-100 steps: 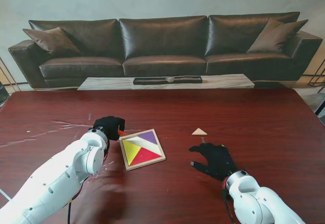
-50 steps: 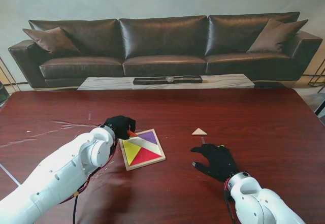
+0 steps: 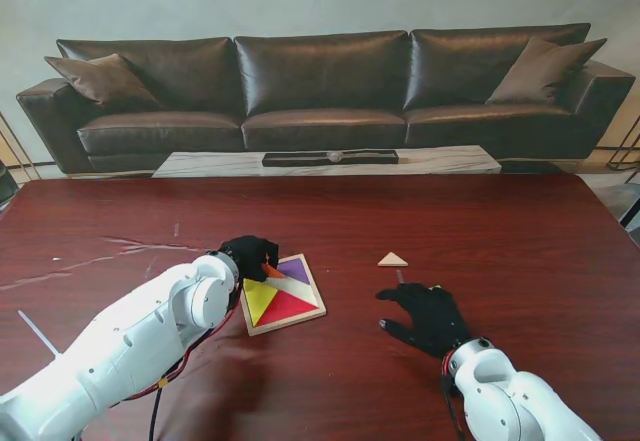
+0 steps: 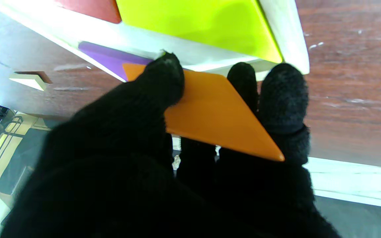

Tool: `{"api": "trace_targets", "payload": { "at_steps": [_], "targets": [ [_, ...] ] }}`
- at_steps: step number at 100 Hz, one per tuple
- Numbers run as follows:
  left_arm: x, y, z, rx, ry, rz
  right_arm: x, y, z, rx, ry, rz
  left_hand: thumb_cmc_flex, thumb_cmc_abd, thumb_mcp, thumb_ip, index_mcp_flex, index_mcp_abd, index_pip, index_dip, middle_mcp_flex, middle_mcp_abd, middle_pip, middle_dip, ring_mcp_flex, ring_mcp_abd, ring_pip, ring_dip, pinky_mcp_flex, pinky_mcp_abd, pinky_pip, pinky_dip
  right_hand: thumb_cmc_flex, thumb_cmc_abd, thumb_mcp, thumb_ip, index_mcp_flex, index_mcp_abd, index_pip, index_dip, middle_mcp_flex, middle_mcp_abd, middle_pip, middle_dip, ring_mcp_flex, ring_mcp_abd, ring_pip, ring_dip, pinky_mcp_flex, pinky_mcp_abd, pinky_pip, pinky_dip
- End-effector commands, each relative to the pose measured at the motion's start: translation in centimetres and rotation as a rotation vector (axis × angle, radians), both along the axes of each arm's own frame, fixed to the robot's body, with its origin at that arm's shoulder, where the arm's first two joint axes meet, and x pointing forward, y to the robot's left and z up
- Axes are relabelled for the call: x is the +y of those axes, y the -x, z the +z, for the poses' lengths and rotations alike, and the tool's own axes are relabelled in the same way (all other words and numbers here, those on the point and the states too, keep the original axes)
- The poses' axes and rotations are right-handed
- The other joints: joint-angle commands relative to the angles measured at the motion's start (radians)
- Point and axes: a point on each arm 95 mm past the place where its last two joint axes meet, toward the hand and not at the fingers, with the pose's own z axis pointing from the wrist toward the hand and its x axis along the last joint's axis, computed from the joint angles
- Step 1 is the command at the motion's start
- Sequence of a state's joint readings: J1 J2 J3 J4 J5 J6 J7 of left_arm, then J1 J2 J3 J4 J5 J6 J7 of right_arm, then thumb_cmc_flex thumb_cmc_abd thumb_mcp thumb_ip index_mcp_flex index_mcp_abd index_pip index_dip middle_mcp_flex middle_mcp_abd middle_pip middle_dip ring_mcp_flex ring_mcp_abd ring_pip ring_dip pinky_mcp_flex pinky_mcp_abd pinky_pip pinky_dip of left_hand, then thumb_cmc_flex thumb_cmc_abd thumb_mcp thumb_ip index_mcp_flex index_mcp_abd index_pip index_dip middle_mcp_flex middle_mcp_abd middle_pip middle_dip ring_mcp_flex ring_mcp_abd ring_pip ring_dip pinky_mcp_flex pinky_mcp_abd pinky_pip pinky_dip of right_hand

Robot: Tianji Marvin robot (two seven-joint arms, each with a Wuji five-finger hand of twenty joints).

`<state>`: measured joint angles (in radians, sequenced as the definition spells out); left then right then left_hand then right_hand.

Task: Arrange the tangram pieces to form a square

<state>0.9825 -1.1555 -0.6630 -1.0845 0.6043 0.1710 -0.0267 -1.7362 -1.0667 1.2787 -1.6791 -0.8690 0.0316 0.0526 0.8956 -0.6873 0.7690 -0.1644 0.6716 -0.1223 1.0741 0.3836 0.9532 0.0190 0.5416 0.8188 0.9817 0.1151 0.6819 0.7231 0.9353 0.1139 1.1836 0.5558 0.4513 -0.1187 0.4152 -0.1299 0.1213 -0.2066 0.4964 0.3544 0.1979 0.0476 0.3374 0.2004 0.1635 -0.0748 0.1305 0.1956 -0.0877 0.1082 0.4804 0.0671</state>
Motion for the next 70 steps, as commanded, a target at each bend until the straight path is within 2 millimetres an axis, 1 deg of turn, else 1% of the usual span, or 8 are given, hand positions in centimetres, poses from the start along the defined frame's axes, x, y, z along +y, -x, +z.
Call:
{"api": "trace_targets", "payload": {
  "at_steps": [1, 5, 7, 11, 35, 46, 63, 70],
  "targets": [
    [-0.42, -0.04, -0.1, 0.013, 0.012, -0.001, 0.08, 0.29, -0.2, 0.006, 0.001, 0.003, 0.078, 0.059, -0.007, 0.021, 0.023, -0.022, 0.042, 0.011, -0.016, 0.024, -0.009, 0.015, -0.011, 0.016, 0.012, 0.016, 0.02, -0.044, -0.006, 0.0, 0.021, 0.026, -0.009, 0.016, -0.035, -0.026, -0.013, 0.01, -0.018, -0.003, -0.007, -0.003, -0.023, -0.013, -0.004, 0.005, -0.005, -0.006, -0.021, 0.02],
    [-0.46, -0.05, -0.21, 0.019, 0.012, -0.001, 0.07, 0.3, -0.2, 0.006, 0.001, 0.003, 0.081, 0.063, -0.013, 0.023, 0.019, -0.018, 0.039, 0.011, -0.018, 0.028, -0.011, 0.016, -0.015, 0.017, 0.012, 0.016, 0.018, -0.045, -0.009, 0.0, 0.021, 0.025, -0.009, 0.016, -0.035, -0.027, -0.014, 0.01, -0.018, -0.003, -0.006, -0.003, -0.022, -0.012, -0.003, 0.005, -0.006, -0.006, -0.021, 0.021],
    [-0.48, -0.06, -0.26, 0.022, 0.012, -0.001, 0.06, 0.3, -0.2, 0.006, 0.001, 0.003, 0.084, 0.066, -0.019, 0.025, 0.017, -0.016, 0.039, 0.012, -0.02, 0.028, -0.012, 0.018, -0.018, 0.019, 0.014, 0.017, 0.014, -0.023, -0.013, 0.0, 0.022, 0.025, -0.009, 0.016, -0.035, -0.026, -0.014, 0.01, -0.018, -0.003, -0.006, -0.002, -0.021, -0.013, -0.003, 0.005, -0.006, -0.006, -0.021, 0.021],
    [-0.52, -0.08, -0.39, 0.027, 0.015, -0.001, 0.05, 0.3, -0.2, 0.005, 0.002, 0.002, 0.092, 0.074, -0.038, 0.029, 0.014, -0.013, 0.035, 0.013, -0.023, 0.031, -0.014, 0.021, -0.023, 0.019, 0.014, 0.018, 0.012, -0.015, -0.019, 0.002, 0.021, 0.026, -0.009, 0.016, -0.034, -0.027, -0.013, 0.01, -0.018, -0.003, -0.006, -0.002, -0.021, -0.012, -0.003, 0.005, -0.006, -0.006, -0.021, 0.021],
    [-0.74, -0.19, -0.92, 0.048, 0.021, 0.004, -0.08, 0.3, -0.2, 0.006, 0.003, -0.003, 0.12, 0.116, -0.113, 0.043, -0.01, 0.019, 0.013, 0.015, -0.047, 0.05, -0.027, 0.032, -0.054, 0.022, 0.024, 0.018, -0.006, -0.012, -0.043, 0.009, 0.022, 0.026, -0.007, 0.016, -0.034, -0.027, -0.012, 0.011, -0.017, -0.003, -0.004, -0.002, -0.02, -0.012, -0.003, 0.005, -0.006, -0.005, -0.021, 0.024],
    [-0.85, -0.17, -0.95, 0.053, 0.019, 0.002, -0.1, 0.29, -0.22, 0.007, 0.004, -0.004, 0.106, 0.139, -0.142, 0.047, -0.024, 0.04, -0.002, 0.013, -0.061, 0.062, -0.037, 0.034, -0.074, 0.019, 0.026, 0.006, -0.016, -0.024, -0.058, 0.008, 0.023, 0.026, -0.007, 0.016, -0.035, -0.026, -0.012, 0.011, -0.018, -0.005, -0.004, -0.002, -0.021, -0.013, -0.003, 0.005, -0.006, -0.005, -0.021, 0.024],
    [-0.9, -0.13, -0.88, 0.062, 0.012, -0.003, -0.11, 0.26, -0.24, 0.01, 0.004, -0.004, 0.08, 0.159, -0.172, 0.046, -0.038, 0.058, -0.019, 0.011, -0.084, 0.073, -0.043, 0.037, -0.1, 0.024, 0.028, -0.014, -0.029, -0.006, -0.073, 0.008, 0.023, 0.025, -0.006, 0.016, -0.035, -0.026, -0.012, 0.011, -0.018, -0.003, -0.005, -0.002, -0.02, -0.012, -0.003, 0.005, -0.006, -0.005, -0.022, 0.025],
    [-0.9, -0.09, -0.83, 0.066, 0.005, -0.006, -0.11, 0.24, -0.25, 0.011, 0.002, -0.005, 0.068, 0.169, -0.192, 0.05, -0.044, 0.064, -0.033, 0.017, -0.117, 0.077, -0.004, 0.011, -0.114, 0.026, 0.041, -0.045, -0.034, -0.01, -0.082, 0.016, 0.023, 0.026, -0.006, 0.016, -0.035, -0.027, -0.012, 0.011, -0.018, -0.003, -0.005, -0.002, -0.021, -0.011, -0.003, 0.005, -0.005, -0.005, -0.022, 0.025]
  ]
}}
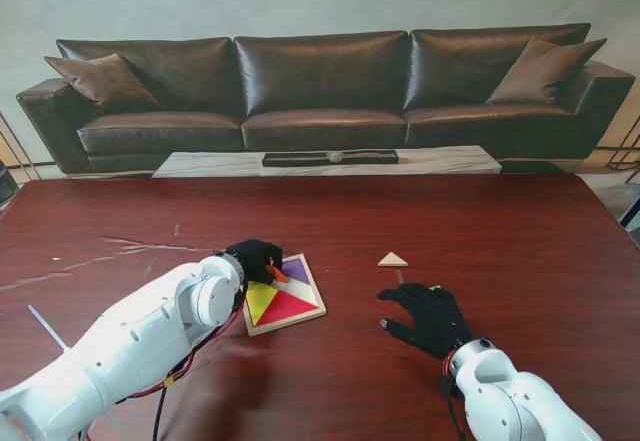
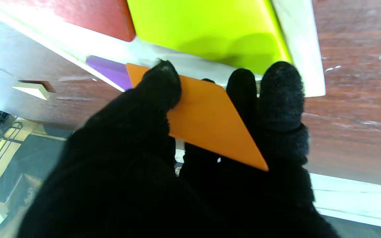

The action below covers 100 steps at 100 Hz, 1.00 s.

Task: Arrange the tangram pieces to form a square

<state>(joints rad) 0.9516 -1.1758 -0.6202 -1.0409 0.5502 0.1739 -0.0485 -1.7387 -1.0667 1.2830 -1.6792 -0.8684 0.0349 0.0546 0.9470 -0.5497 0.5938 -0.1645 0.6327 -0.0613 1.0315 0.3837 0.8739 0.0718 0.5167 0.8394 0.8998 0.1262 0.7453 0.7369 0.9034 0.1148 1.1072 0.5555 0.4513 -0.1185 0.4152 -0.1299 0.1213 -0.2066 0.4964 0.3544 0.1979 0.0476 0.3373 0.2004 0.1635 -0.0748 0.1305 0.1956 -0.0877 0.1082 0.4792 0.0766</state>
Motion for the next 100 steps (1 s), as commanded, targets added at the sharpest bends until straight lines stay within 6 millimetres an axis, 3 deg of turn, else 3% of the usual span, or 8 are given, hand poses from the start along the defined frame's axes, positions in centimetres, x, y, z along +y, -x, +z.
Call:
{"api": "trace_targets", "payload": {
  "at_steps": [1, 27, 51, 62, 78, 81, 95, 100],
  "targets": [
    [-0.16, 0.16, -0.03, 0.012, -0.006, -0.006, 0.07, 0.22, -0.22, 0.008, 0.0, 0.001, 0.015, 0.032, -0.018, 0.05, -0.006, 0.007, 0.008, 0.016, -0.041, 0.026, 0.023, -0.011, -0.033, 0.016, -0.022, -0.059, -0.003, -0.011, -0.006, 0.016, 0.023, 0.026, -0.006, 0.016, -0.035, -0.027, -0.012, 0.011, -0.018, -0.003, -0.005, -0.002, -0.021, -0.012, -0.003, 0.005, -0.005, -0.005, -0.021, 0.016],
    [-0.08, 0.34, 0.29, 0.022, -0.039, -0.01, 0.15, 0.15, -0.25, 0.01, -0.005, 0.002, -0.01, 0.079, -0.09, 0.054, -0.02, 0.026, -0.018, 0.015, -0.116, 0.037, 0.113, -0.088, -0.065, 0.025, -0.031, -0.069, -0.011, -0.016, -0.018, 0.025, 0.022, 0.024, -0.006, 0.016, -0.035, -0.026, -0.014, 0.01, -0.018, -0.004, -0.006, -0.003, -0.021, -0.011, -0.003, 0.005, -0.006, -0.004, -0.023, 0.016],
    [0.04, 0.57, 0.49, 0.034, -0.074, 0.0, 0.2, 0.15, -0.29, 0.01, -0.006, 0.004, -0.032, 0.114, -0.149, 0.059, -0.027, 0.033, -0.029, 0.015, -0.159, 0.045, 0.138, -0.129, -0.093, 0.031, -0.034, -0.071, -0.021, 0.001, -0.019, 0.035, 0.022, 0.025, -0.005, 0.016, -0.035, -0.026, -0.015, 0.01, -0.018, -0.003, -0.007, -0.003, -0.02, -0.011, -0.004, 0.005, -0.006, -0.004, -0.024, 0.017],
    [0.01, 0.64, 0.56, 0.037, -0.083, 0.003, 0.21, 0.14, -0.3, 0.011, -0.004, 0.005, -0.021, 0.141, -0.212, 0.073, -0.031, 0.038, -0.04, 0.02, -0.178, 0.049, 0.166, -0.211, -0.106, 0.033, -0.031, -0.071, -0.023, 0.009, -0.006, 0.061, 0.022, 0.024, -0.004, 0.016, -0.036, -0.026, -0.016, 0.01, -0.018, -0.003, -0.007, -0.003, -0.019, -0.011, -0.004, 0.005, -0.006, -0.001, -0.023, 0.018],
    [-0.04, 0.68, 0.61, 0.044, -0.09, 0.008, 0.17, 0.14, -0.3, 0.013, -0.001, 0.004, -0.031, 0.166, -0.23, 0.071, -0.03, 0.039, -0.04, 0.021, -0.184, 0.055, 0.164, -0.215, -0.114, 0.035, -0.029, -0.069, -0.023, 0.009, -0.007, 0.063, 0.023, 0.025, -0.004, 0.016, -0.035, -0.025, -0.016, 0.01, -0.018, -0.003, -0.007, -0.003, -0.019, -0.011, -0.004, 0.005, -0.006, -0.001, -0.024, 0.018],
    [-0.05, 0.68, 0.6, 0.045, -0.09, 0.009, 0.17, 0.14, -0.3, 0.013, -0.001, 0.004, -0.012, 0.182, -0.285, 0.085, -0.029, 0.039, -0.041, 0.021, -0.184, 0.056, 0.163, -0.215, -0.117, 0.036, -0.027, -0.068, -0.027, 0.017, -0.005, 0.074, 0.023, 0.025, -0.004, 0.016, -0.036, -0.023, -0.016, 0.01, -0.018, -0.003, -0.007, -0.003, -0.019, -0.011, -0.004, 0.005, -0.006, -0.001, -0.024, 0.018],
    [-0.1, 0.69, 0.64, 0.048, -0.1, 0.009, 0.17, 0.15, -0.32, 0.013, 0.0, 0.005, -0.022, 0.206, -0.322, 0.084, -0.032, 0.04, -0.05, 0.019, -0.199, 0.06, 0.152, -0.218, -0.138, 0.035, -0.028, -0.065, -0.043, 0.039, 0.008, 0.089, 0.022, 0.026, -0.004, 0.016, -0.035, -0.022, -0.017, 0.01, -0.019, -0.003, -0.007, -0.003, -0.019, -0.011, -0.004, 0.005, -0.006, 0.0, -0.024, 0.019],
    [-0.12, 0.69, 0.69, 0.047, -0.102, 0.008, 0.18, 0.14, -0.34, 0.014, -0.001, 0.005, -0.016, 0.216, -0.341, 0.089, -0.032, 0.039, -0.058, 0.017, -0.207, 0.064, 0.147, -0.218, -0.154, 0.052, -0.026, -0.06, -0.062, 0.055, 0.028, 0.106, 0.023, 0.026, -0.003, 0.016, -0.036, -0.022, -0.018, 0.01, -0.018, -0.004, -0.007, -0.003, -0.018, -0.011, -0.004, 0.005, -0.006, 0.0, -0.024, 0.019]
  ]
}}
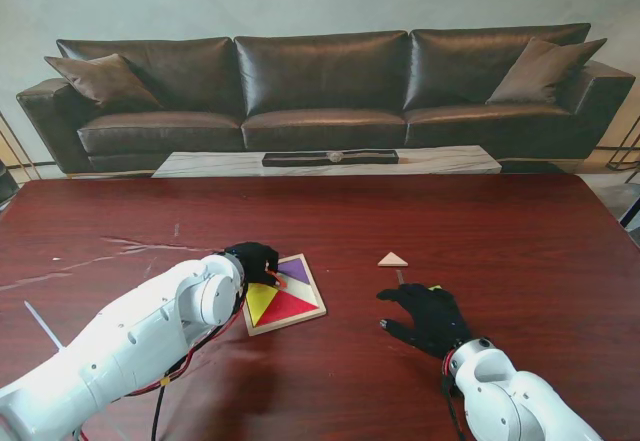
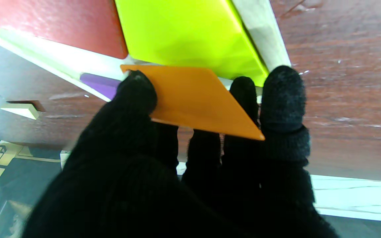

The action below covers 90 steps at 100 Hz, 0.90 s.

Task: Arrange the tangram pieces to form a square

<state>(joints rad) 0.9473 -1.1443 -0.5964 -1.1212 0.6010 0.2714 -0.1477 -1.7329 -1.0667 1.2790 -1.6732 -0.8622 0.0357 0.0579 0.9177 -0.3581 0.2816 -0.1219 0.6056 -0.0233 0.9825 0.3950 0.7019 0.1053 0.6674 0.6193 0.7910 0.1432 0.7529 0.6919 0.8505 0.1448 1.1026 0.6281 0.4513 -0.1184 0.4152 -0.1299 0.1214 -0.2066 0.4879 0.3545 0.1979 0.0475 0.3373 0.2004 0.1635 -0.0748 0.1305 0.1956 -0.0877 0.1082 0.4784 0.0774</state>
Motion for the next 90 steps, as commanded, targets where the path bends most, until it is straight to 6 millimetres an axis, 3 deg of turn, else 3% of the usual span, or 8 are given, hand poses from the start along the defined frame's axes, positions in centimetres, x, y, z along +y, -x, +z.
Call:
{"api": "trace_targets", "payload": {
  "at_steps": [1, 14, 36, 90],
  "targets": [
    [0.04, 0.1, -0.05, 0.006, -0.007, -0.001, 0.15, 0.25, -0.23, 0.008, 0.003, 0.005, 0.015, 0.028, -0.034, 0.047, -0.005, 0.001, -0.009, 0.007, -0.037, 0.03, -0.005, 0.002, -0.048, 0.033, -0.033, -0.014, -0.015, 0.029, 0.043, 0.04, 0.023, 0.026, -0.003, 0.016, -0.036, -0.023, -0.009, 0.01, -0.018, -0.003, -0.007, -0.003, -0.017, -0.011, -0.004, 0.005, -0.006, 0.0, -0.023, 0.018],
    [0.02, 0.05, 0.11, -0.005, -0.021, -0.005, 0.2, 0.26, -0.29, 0.01, -0.001, 0.005, 0.041, 0.038, -0.067, 0.059, 0.004, -0.013, -0.013, 0.011, -0.047, 0.025, -0.009, 0.008, -0.066, 0.021, -0.024, -0.005, -0.051, 0.038, 0.128, 0.065, 0.023, 0.025, -0.003, 0.016, -0.036, -0.024, -0.01, 0.01, -0.019, -0.004, -0.007, -0.004, -0.017, -0.011, -0.004, 0.005, -0.006, 0.002, -0.024, 0.018],
    [0.01, -0.14, 0.01, -0.019, -0.04, -0.003, 0.2, 0.28, -0.31, 0.011, -0.001, 0.004, 0.078, 0.016, -0.039, 0.063, 0.028, -0.034, 0.006, 0.007, -0.036, 0.01, 0.029, 0.045, -0.062, -0.011, 0.05, 0.04, -0.055, 0.027, 0.215, 0.048, 0.023, 0.026, -0.003, 0.016, -0.035, -0.023, -0.011, 0.01, -0.018, -0.004, -0.008, -0.004, -0.016, -0.01, -0.004, 0.006, -0.007, 0.003, -0.024, 0.019],
    [-0.66, -0.51, -0.16, -0.024, -0.012, 0.024, 0.09, 0.33, -0.32, 0.017, 0.0, 0.0, 0.048, 0.034, -0.048, 0.052, 0.029, -0.008, 0.004, -0.003, -0.04, 0.015, 0.023, 0.072, -0.069, -0.003, 0.061, 0.044, -0.062, 0.047, 0.24, 0.039, 0.023, 0.028, -0.007, 0.016, -0.035, -0.025, -0.014, 0.011, -0.019, -0.004, -0.011, -0.005, -0.014, -0.008, -0.006, 0.006, -0.008, 0.008, -0.027, 0.019]
  ]
}}
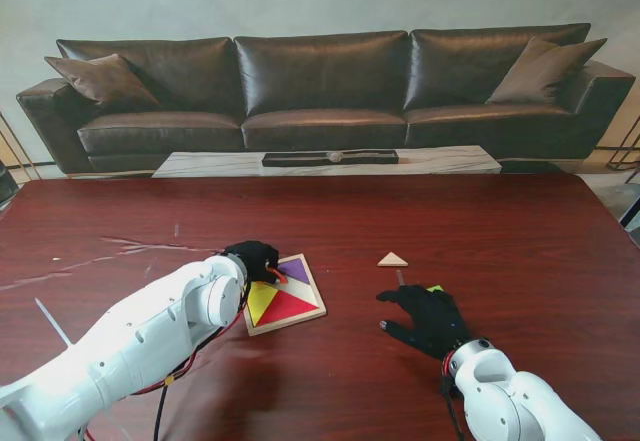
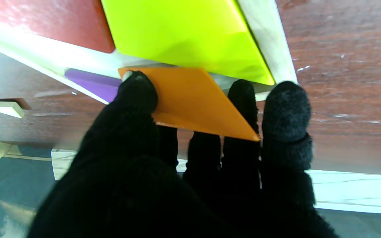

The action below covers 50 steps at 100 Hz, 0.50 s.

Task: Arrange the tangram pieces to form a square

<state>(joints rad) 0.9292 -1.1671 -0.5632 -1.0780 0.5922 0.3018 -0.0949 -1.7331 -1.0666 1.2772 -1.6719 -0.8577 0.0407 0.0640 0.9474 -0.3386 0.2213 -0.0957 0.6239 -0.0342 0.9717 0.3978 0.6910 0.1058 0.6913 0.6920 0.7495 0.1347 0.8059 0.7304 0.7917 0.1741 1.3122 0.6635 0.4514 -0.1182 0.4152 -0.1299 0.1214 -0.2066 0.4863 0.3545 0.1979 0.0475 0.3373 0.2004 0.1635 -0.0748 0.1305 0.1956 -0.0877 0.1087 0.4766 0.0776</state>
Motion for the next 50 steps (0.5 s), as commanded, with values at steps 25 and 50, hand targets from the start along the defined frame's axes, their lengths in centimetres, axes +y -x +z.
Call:
{"api": "trace_targets", "payload": {
  "at_steps": [25, 50],
  "targets": [
    [-0.34, -0.02, 0.48, 0.024, -0.022, 0.005, 0.03, 0.25, -0.18, 0.007, -0.001, 0.002, 0.021, 0.052, -0.093, 0.04, -0.043, 0.058, -0.044, 0.004, -0.093, 0.04, -0.027, -0.027, -0.087, 0.013, -0.022, 0.002, -0.038, 0.021, 0.034, 0.0, 0.023, 0.028, -0.009, 0.016, -0.035, -0.026, -0.012, 0.012, -0.018, -0.005, -0.01, -0.005, -0.013, -0.006, -0.007, 0.006, -0.009, 0.012, -0.026, 0.02],
    [-0.29, -0.06, 0.63, 0.001, -0.029, 0.023, 0.08, 0.27, -0.2, 0.01, -0.005, 0.005, 0.027, 0.087, -0.139, 0.058, -0.05, 0.073, -0.094, 0.042, -0.123, 0.05, -0.048, -0.029, -0.115, 0.021, -0.031, 0.007, -0.057, 0.031, 0.053, 0.018, 0.024, 0.028, -0.01, 0.016, -0.035, -0.027, -0.013, 0.013, -0.018, -0.006, -0.01, -0.004, -0.011, -0.006, -0.009, 0.006, -0.009, 0.013, -0.027, 0.021]
  ]
}}
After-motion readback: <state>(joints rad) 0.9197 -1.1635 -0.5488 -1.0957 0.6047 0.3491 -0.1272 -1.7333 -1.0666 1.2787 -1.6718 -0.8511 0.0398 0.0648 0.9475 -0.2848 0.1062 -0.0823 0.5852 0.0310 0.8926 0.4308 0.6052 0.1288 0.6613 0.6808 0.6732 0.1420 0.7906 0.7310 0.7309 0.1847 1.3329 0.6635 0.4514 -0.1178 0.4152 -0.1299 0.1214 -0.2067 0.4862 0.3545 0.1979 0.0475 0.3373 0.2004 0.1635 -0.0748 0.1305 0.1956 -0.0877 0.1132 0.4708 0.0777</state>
